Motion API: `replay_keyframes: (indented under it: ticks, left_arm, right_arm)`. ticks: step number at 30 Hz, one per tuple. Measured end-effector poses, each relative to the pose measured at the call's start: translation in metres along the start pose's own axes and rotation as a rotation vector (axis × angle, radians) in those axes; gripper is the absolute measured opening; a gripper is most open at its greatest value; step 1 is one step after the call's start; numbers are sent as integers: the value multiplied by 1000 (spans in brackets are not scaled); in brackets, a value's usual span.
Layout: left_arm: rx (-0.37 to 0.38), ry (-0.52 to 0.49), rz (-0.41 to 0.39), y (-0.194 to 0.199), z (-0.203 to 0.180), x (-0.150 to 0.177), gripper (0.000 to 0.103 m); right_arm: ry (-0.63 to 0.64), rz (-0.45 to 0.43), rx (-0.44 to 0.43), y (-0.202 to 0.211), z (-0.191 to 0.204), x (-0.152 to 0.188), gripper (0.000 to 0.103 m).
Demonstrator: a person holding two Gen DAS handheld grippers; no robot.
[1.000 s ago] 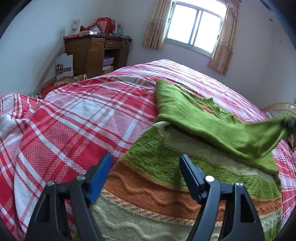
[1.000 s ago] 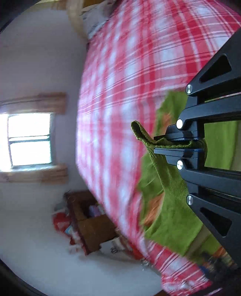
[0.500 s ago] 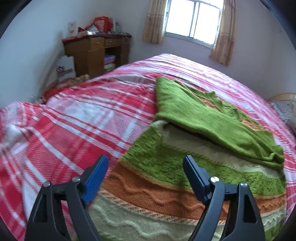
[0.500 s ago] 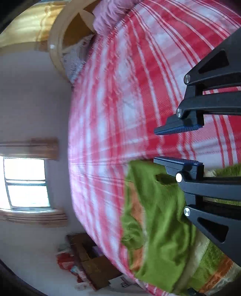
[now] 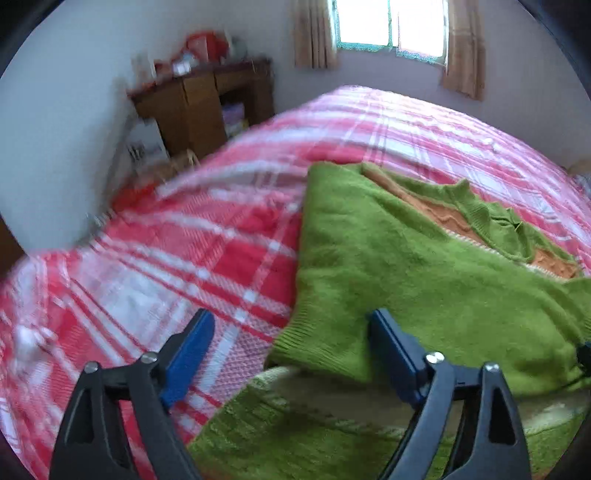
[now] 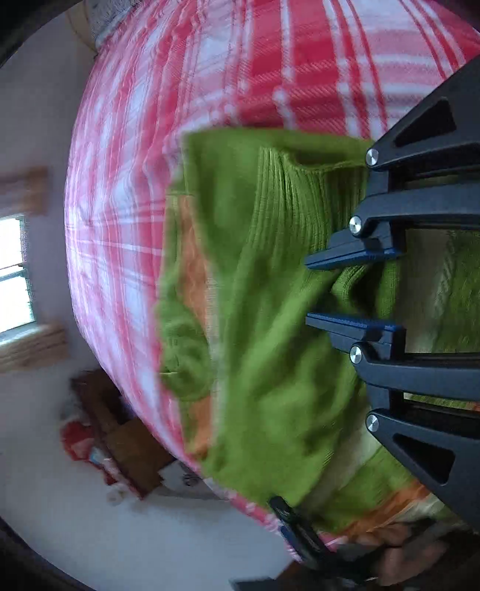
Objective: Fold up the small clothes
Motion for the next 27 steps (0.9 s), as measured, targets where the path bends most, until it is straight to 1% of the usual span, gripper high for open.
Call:
replay_keyframes:
  ticks: [1,2,3,4,5,7,9,10,12,13,14,15,16,17,18,19,21,22,24,27]
  left_arm:
    - [34,49,-2,0,9,-2,91]
    - [-7,54,-15,0,21,-5,95]
    - [-26,53,-11,-3,29,-6,100]
    - [-8,71,7,-7,35,-5,103]
    - [9,86,17,-10,39,-5,103]
    - [-17,54,11,-10,39,-5,103]
    - [-50,27,2,-9,39,-5,103]
    - [-52,26,2,-9,37,-4,103]
    - [-41,40,9,-10,39,-3,103]
    - [-38,42,10,-9,39,-3,103]
    - [-38,41,9,-10,40,-3,103]
    - [-41,38,8,-9,39,-4,103]
    - [-41,38,9,-9,40,-4,103]
    - [-34,41,10,-10,37,-4,103]
    - [-30,45,11,-11,35,-4,103]
    - [-25,48,12,-11,35,-4,103]
    - [-9,57,12,-10,36,-4,103]
    - [4,67,10,-9,37,-4,103]
    - [30,62,6,-5,39,-4,103]
    - [43,3,-5,16,42,7,103]
  right_arm:
    - [30,10,15,1,0,4,25]
    - [64,11,25,7,-2,9,25]
    - [73,13,17,10,-5,12,25]
    - [74,16,11,14,-9,15,25]
    - [73,19,8,18,-14,18,25]
    - [60,32,-5,24,-22,19,25]
    - [-2,46,-23,30,-26,15,25]
    - [-48,14,-29,37,-31,7,25]
    - [-86,-66,-36,47,-34,-10,25]
    - [-91,-91,-32,47,-35,-18,25]
    - [-97,-84,-19,37,-38,-23,25]
    - [-98,-56,-4,24,-41,-24,25]
    - [-93,-22,26,10,-46,-21,25]
    - [-67,18,87,-9,-56,-14,25]
    - [-38,-33,81,-10,-57,-18,25]
    - [-36,-34,87,-9,-60,-20,25]
    - [-78,-46,133,3,-67,-23,26]
    - [-98,-66,156,14,-69,-24,27]
    - [-118,-117,112,47,-63,-21,27]
    - [-93,-168,86,105,-54,-3,27]
Point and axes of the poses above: each gripper's, at about its wrist camera, not at the fingertips, and y roughly against the way its jaws point, z to its left, x to its underside, the point moved 9 cm from there along -y, roughly the way its jaws point, and after that the axes turned 3 degrees about -z, right-handed, at the moved point
